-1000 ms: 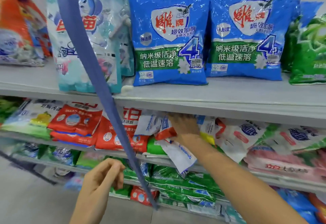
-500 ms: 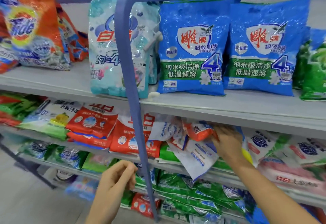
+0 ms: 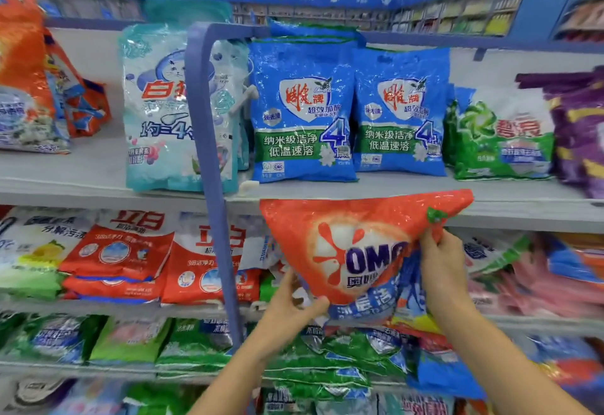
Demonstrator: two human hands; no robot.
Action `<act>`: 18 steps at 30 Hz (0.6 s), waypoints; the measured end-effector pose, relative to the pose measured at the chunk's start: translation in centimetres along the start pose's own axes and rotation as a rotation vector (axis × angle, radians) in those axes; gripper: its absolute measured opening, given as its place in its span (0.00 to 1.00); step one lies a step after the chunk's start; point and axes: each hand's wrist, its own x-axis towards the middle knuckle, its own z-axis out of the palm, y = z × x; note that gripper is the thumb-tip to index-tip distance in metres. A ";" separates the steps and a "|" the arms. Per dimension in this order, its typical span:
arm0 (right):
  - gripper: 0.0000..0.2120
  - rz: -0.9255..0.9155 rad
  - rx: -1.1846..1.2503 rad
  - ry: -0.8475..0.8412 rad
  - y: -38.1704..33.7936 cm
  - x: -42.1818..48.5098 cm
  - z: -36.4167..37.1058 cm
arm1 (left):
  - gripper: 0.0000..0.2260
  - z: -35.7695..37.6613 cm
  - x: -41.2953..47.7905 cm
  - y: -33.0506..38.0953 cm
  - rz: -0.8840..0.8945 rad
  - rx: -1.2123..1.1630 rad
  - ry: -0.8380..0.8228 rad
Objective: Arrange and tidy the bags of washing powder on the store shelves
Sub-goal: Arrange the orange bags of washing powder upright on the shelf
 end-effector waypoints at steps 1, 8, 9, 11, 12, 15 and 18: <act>0.18 0.078 0.064 -0.011 -0.5 -0.1 -0.4 | 0.28 0.0 0.1 0.6 0.041 -0.039 0.004; 0.17 0.447 0.428 -0.178 -4.0 -0.2 -2.2 | 0.34 0.2 0.0 5.4 0.201 -0.554 0.071; 0.19 0.428 0.499 -0.202 -4.6 -0.2 -2.5 | 0.29 0.2 -0.1 5.9 0.223 -0.561 0.106; 0.27 0.338 0.593 -0.241 -5.6 0.1 -3.5 | 0.21 -0.1 -0.2 6.9 0.268 -0.529 0.147; 0.29 0.297 0.603 -0.249 -5.9 0.2 -4.0 | 0.19 -0.4 -0.5 7.5 0.294 -0.498 0.159; 0.24 0.239 0.513 -0.164 -6.4 0.3 -4.7 | 0.20 -1.3 -1.6 9.7 0.407 -0.366 0.165; 0.11 0.204 0.442 -0.060 -6.9 0.4 -5.2 | 0.23 -2.0 -2.6 11.7 0.515 -0.230 0.206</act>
